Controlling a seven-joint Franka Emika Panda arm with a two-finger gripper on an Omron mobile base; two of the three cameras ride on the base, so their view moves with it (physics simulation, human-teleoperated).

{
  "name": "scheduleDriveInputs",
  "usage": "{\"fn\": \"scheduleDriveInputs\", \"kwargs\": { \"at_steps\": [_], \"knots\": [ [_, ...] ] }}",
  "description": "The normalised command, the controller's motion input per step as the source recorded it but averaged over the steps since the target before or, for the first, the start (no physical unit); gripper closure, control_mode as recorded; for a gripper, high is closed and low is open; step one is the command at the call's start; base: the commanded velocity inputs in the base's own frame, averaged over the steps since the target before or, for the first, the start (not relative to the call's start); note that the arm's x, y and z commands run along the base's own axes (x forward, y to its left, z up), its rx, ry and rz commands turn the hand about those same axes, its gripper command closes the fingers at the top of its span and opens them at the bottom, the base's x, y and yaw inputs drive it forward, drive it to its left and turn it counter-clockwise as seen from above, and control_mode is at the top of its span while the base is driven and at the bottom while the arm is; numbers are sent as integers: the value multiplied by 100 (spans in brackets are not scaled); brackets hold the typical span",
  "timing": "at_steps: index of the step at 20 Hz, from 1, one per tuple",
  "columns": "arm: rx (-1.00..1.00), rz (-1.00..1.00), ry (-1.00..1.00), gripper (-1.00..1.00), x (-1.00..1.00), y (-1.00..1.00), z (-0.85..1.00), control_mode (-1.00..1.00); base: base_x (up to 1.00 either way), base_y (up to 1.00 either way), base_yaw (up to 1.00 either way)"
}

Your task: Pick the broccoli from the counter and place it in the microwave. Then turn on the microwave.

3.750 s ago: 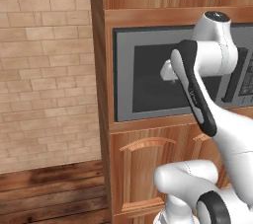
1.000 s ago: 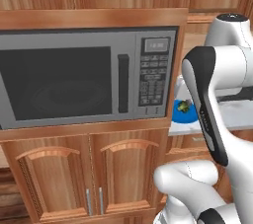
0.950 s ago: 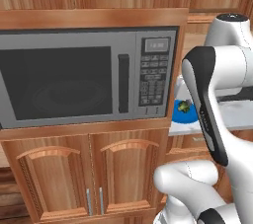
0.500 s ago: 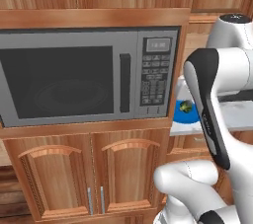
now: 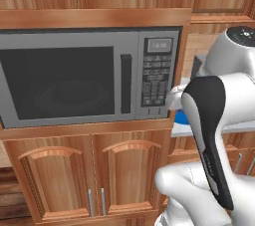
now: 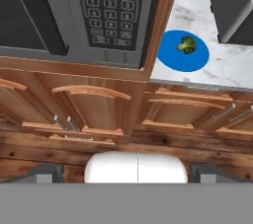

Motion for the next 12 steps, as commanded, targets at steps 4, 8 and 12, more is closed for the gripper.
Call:
{"fn": "scheduleDriveInputs", "kwargs": {
  "at_steps": [4, 8, 12],
  "knots": [
    [0, 0, -14, -100, 0, 53, 18, -100, 0, 0, 0],
    [0, 0, -16, -100, 0, 36, 20, -100, 0, 0, 0],
    [0, 0, -7, -100, 6, 40, 6, -100, 0, 0, 0]
  ]
}}
